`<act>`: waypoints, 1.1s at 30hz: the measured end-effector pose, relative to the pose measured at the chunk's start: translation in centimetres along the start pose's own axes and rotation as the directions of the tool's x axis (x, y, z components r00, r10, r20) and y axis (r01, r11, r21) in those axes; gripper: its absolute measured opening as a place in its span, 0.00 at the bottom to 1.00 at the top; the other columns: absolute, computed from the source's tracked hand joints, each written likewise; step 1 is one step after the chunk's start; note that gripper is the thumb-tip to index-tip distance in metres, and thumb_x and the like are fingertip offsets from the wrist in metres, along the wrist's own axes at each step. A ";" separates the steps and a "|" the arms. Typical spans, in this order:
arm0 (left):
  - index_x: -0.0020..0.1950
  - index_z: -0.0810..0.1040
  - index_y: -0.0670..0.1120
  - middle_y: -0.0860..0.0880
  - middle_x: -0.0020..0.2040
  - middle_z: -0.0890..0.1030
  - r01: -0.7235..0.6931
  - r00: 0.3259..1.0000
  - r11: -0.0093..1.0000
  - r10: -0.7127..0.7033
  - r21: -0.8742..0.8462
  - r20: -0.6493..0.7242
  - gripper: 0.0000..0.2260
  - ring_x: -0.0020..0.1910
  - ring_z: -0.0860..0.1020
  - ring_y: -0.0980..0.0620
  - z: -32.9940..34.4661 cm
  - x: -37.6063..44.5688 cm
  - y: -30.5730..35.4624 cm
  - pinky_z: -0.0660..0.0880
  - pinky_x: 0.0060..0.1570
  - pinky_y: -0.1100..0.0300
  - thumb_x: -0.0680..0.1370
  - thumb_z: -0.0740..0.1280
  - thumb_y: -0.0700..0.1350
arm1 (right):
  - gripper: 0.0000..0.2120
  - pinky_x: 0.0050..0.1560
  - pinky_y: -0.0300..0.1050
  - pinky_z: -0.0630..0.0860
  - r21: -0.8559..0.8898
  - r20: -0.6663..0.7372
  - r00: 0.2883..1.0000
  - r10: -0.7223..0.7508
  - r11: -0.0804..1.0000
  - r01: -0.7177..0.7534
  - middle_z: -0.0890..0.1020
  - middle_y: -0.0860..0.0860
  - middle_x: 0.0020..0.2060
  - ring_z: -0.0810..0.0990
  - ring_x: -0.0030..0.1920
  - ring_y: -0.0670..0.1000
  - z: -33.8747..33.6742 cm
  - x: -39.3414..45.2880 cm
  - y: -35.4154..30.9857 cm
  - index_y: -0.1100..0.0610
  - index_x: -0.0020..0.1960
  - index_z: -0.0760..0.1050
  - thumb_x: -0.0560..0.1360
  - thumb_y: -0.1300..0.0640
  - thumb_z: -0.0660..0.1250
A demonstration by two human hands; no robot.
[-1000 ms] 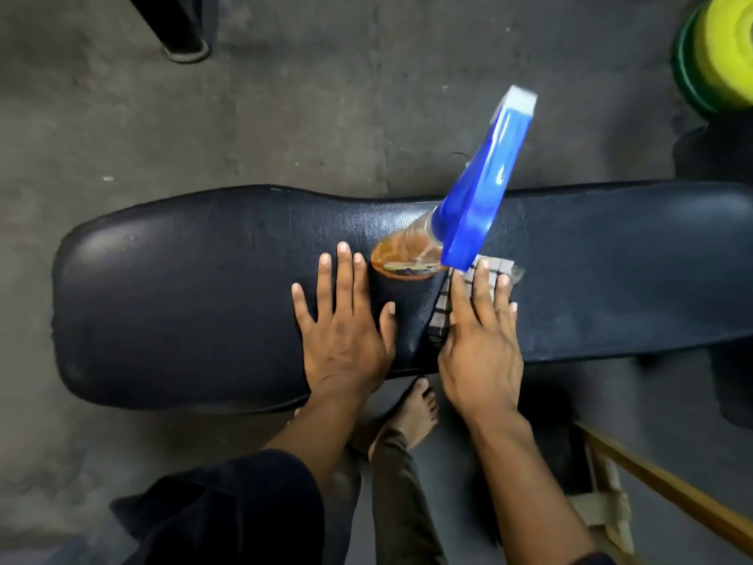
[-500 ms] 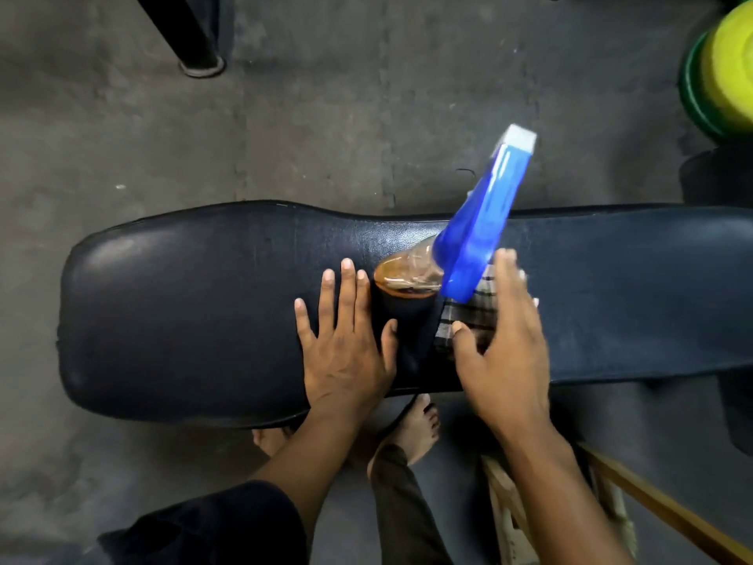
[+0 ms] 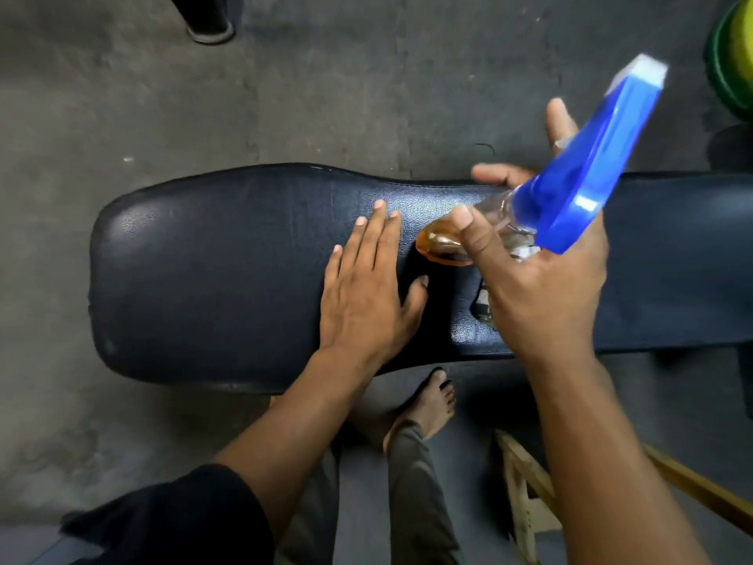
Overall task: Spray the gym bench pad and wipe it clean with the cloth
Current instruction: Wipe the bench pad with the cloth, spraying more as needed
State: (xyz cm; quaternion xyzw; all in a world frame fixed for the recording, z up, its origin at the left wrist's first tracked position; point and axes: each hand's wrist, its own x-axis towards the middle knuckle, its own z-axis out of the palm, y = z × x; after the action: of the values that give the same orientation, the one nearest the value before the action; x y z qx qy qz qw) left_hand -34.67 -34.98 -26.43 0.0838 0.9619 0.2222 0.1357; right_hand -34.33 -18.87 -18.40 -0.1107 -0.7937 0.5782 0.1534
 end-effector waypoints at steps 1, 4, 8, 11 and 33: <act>0.89 0.54 0.49 0.52 0.90 0.49 0.003 1.000 1.000 -0.003 0.005 0.004 0.39 0.89 0.51 0.50 -0.3 0.0 -0.5 0.55 0.85 0.41 0.82 0.67 0.57 | 0.39 0.55 0.35 0.77 -0.029 0.012 1.000 -0.004 1.000 0.004 0.86 0.45 0.53 0.84 0.49 0.50 0.3 0.0 -0.2 0.48 0.83 0.62 0.78 0.52 0.78; 0.89 0.54 0.49 0.53 0.90 0.49 0.022 1.000 1.000 -0.022 0.013 0.012 0.38 0.89 0.51 0.50 -1.1 -0.4 -2.4 0.55 0.85 0.42 0.83 0.66 0.57 | 0.41 0.52 0.27 0.73 -0.108 0.060 0.998 -0.007 0.994 0.013 0.84 0.47 0.44 0.83 0.47 0.44 1.0 -0.2 -1.0 0.52 0.84 0.61 0.78 0.48 0.77; 0.89 0.55 0.49 0.53 0.90 0.50 0.052 0.999 0.999 -0.052 0.016 -0.004 0.37 0.89 0.51 0.51 -2.5 -1.5 -5.7 0.55 0.86 0.43 0.84 0.66 0.57 | 0.41 0.52 0.41 0.79 -0.148 0.135 0.985 0.105 0.985 -0.085 0.84 0.52 0.47 0.84 0.46 0.53 2.4 -1.9 -2.6 0.42 0.81 0.58 0.75 0.36 0.75; 0.89 0.55 0.49 0.53 0.90 0.49 0.072 0.997 0.997 -0.071 0.036 -0.011 0.36 0.89 0.49 0.51 -3.8 -2.6 -8.2 0.54 0.86 0.44 0.84 0.65 0.57 | 0.31 0.46 0.54 0.82 -0.188 0.260 0.940 0.220 0.967 -0.174 0.85 0.47 0.41 0.87 0.42 0.52 4.9 -4.6 -3.4 0.37 0.73 0.66 0.75 0.33 0.72; 0.89 0.47 0.51 0.51 0.90 0.46 0.355 0.916 0.935 -0.344 0.019 -0.207 0.55 0.89 0.44 0.50 -7.4 -7.2 -22.2 0.49 0.87 0.40 0.73 0.62 0.80 | 0.20 0.46 0.57 0.80 -0.456 0.581 0.614 0.535 0.838 -0.299 0.79 0.44 0.33 0.79 0.39 0.53 20.5 -15.3 -3.2 0.46 0.53 0.74 0.72 0.33 0.68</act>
State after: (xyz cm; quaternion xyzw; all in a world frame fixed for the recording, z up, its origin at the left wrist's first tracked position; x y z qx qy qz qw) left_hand -32.34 -59.25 -28.41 -0.1083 0.9759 0.1748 0.0735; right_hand -27.77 -43.36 -22.93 -0.0950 -0.8244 0.4622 -0.3127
